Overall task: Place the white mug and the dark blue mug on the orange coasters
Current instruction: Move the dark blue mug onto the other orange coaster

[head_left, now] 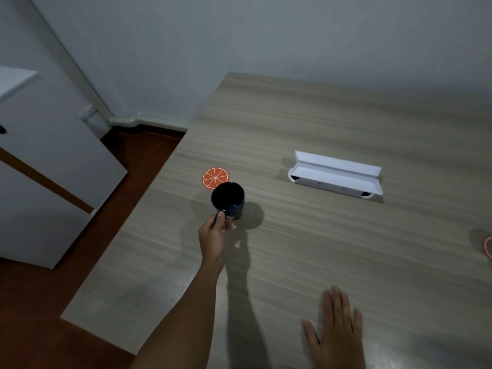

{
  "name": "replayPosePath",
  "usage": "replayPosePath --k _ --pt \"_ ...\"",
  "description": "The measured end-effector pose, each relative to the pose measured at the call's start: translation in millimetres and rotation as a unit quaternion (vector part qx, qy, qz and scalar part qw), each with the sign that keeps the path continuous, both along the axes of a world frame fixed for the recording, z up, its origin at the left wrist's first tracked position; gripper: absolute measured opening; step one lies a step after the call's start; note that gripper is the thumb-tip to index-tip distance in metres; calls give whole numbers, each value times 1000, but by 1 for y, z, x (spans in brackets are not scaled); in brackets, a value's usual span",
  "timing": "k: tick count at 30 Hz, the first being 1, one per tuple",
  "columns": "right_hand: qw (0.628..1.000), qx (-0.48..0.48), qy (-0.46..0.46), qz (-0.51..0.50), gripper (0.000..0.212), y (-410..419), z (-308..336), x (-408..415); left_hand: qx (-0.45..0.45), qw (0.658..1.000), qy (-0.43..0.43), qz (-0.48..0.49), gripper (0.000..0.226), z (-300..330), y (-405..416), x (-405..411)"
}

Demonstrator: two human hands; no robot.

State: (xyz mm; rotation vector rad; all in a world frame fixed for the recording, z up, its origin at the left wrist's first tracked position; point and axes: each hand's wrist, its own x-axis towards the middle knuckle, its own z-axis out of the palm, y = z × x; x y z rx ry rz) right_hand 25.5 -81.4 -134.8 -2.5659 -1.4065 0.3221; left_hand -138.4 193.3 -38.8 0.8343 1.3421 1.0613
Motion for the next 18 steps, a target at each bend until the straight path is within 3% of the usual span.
replayPosePath --k 9,18 --pt "999 -31 5 -17 93 -1 0 -2 -4 997 -55 54 32 -25 85 4" --pt "998 -55 8 -22 86 -2 1 -1 14 995 -72 71 30 -31 99 13"
